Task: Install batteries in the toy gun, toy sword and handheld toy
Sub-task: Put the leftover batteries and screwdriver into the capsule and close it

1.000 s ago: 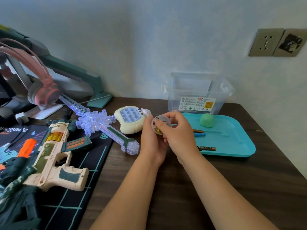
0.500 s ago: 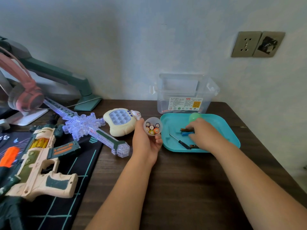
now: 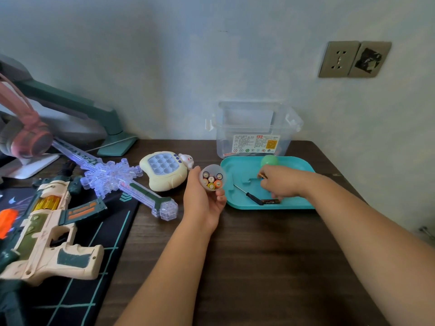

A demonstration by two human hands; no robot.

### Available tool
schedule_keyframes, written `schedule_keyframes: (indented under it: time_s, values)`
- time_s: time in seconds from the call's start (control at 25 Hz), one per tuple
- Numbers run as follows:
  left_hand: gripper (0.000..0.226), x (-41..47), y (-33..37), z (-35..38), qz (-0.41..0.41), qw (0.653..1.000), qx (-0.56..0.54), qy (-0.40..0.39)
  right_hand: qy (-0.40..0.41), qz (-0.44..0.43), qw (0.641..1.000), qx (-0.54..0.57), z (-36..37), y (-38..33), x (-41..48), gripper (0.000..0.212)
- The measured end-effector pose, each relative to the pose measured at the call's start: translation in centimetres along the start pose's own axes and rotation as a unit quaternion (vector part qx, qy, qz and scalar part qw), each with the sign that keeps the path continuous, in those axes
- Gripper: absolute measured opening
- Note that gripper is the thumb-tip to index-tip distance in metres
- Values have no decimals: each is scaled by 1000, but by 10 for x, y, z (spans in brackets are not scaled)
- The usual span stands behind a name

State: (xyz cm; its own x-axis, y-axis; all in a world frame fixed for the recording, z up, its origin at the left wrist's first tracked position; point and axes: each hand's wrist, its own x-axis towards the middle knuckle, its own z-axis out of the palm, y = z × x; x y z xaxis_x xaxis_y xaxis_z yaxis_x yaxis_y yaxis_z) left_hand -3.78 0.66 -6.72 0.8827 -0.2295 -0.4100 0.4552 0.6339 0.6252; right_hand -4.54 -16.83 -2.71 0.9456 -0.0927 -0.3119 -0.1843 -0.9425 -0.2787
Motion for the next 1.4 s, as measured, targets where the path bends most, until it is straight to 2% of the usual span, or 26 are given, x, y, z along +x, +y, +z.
schedule_keyframes:
  time_s: [0.08, 0.12, 0.2, 0.4, 0.6, 0.64, 0.68, 0.76, 0.8, 0.88, 1.0, 1.16, 1.24, 1.32, 1.36, 1.4]
  values:
    - [36, 1, -1, 0, -2, 1000, 4, -1, -1, 26, 986, 167, -8, 6, -11, 16]
    - [35, 1, -2, 0, -2, 1000, 6, 0, -3, 33, 979, 202, -10, 9, -17, 15]
    - [34, 2, -3, 0, -5, 1000, 11, 1, -12, 41, 985, 167, -11, 13, -24, 17]
    - [33, 0, -4, 0, -8, 1000, 16, 3, -44, 18, 999, -22, -5, 16, -29, 25]
    - [34, -1, -5, 0, -13, 1000, 16, 2, -7, 35, 999, -36, 3, 18, -23, 19]
    - [35, -2, -5, 0, -15, 1000, 15, 3, 7, 29, 999, -11, 3, 15, -26, 19]
    - [36, -1, -6, -1, -16, 1000, 13, 1, 28, 20, 998, 60, 1, 10, -33, 19]
    - [36, 2, -4, -1, -12, 1000, 8, -4, 59, -28, 958, 278, -4, -12, -47, 15]
    - [35, 3, -4, -1, -9, 1000, 7, -6, 68, -58, 939, 334, -5, -27, -56, 12]
    - [34, 4, -6, -2, -7, 1000, 5, -13, 118, -91, 948, 282, -1, -51, -66, 9]
    - [39, 4, -8, -5, -6, 1000, 1, -18, 221, -85, 959, 158, 15, -72, -60, 10]
    - [40, 7, -6, -5, 0, 1000, -13, -8, 278, -79, 942, 171, 29, -84, -46, 15]
    - [38, 7, -4, -6, 8, 1000, -24, -6, 301, -102, 927, 197, 34, -89, -41, 14]
    - [36, 7, -2, -6, 11, 999, -31, -5, 300, -108, 897, 305, 37, -91, -35, 10]
    - [35, 6, -1, -5, 7, 999, -35, -6, 279, -92, 867, 402, 36, -90, -34, 11]
    - [33, 5, -1, -4, 3, 999, -40, -5, 243, -65, 819, 515, 34, -86, -32, 13]
